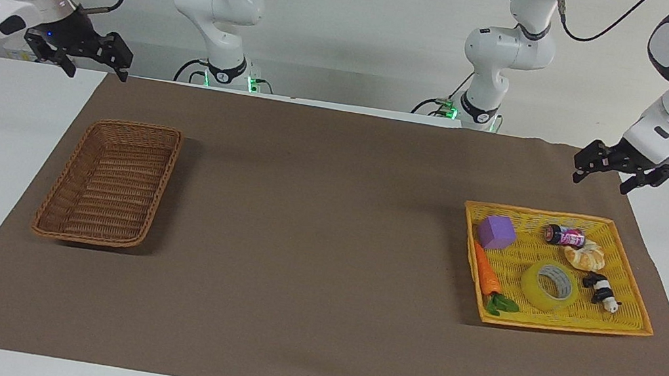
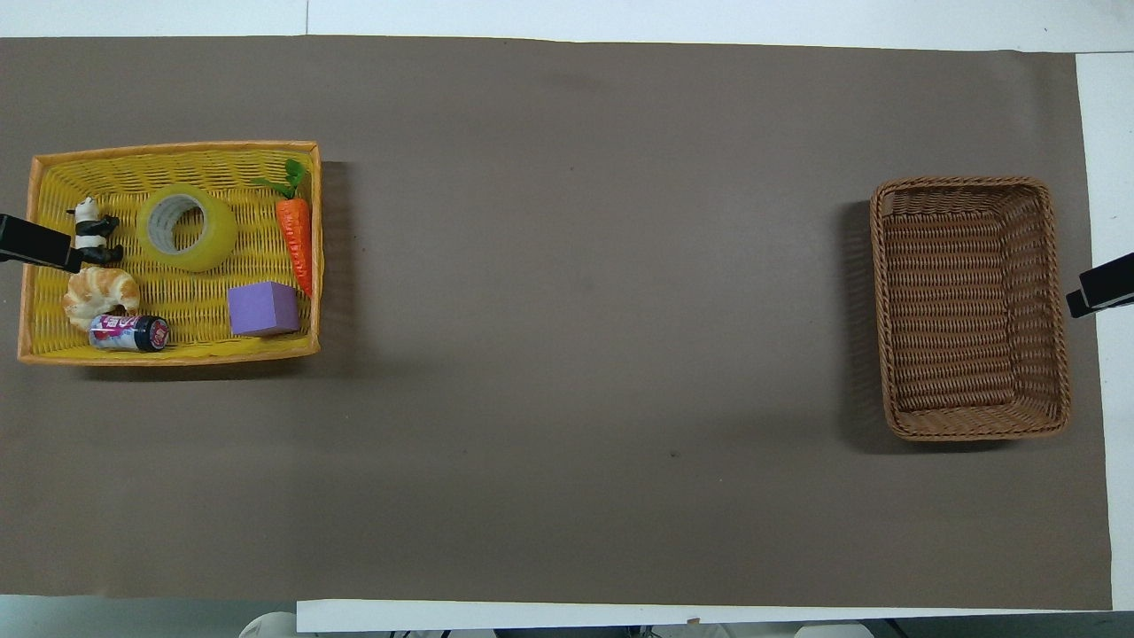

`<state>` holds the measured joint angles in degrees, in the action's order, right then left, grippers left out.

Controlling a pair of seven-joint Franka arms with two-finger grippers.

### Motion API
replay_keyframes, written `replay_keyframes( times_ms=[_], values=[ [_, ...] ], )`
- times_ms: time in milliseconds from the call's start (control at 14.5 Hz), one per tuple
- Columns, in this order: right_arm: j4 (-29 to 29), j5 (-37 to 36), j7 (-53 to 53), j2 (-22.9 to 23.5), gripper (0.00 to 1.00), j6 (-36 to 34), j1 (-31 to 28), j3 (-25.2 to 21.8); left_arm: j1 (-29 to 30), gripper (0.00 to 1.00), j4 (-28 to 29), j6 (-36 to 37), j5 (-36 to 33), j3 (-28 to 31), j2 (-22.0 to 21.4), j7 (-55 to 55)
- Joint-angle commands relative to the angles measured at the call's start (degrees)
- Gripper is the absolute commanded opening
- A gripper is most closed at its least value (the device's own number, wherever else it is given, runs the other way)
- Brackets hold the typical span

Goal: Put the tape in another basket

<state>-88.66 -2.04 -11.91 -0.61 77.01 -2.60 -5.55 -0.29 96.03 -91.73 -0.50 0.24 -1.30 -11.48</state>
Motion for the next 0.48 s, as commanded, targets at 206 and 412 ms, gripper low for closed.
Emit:
replay_keyframes(
  times_ms=[206, 412],
  values=[
    [-0.8, -0.2, 0.1, -0.6, 1.0, -0.2, -0.4, 0.5, 1.1, 1.0, 6.0, -4.7, 0.0, 0.3, -2.7, -0.5],
    [-0.8, -0.2, 0.1, -0.6, 1.0, -0.2, -0.4, 0.5, 3.2, 1.0, 14.6, -16.1, 0.0, 0.1, -2.9, -0.6]
  ],
)
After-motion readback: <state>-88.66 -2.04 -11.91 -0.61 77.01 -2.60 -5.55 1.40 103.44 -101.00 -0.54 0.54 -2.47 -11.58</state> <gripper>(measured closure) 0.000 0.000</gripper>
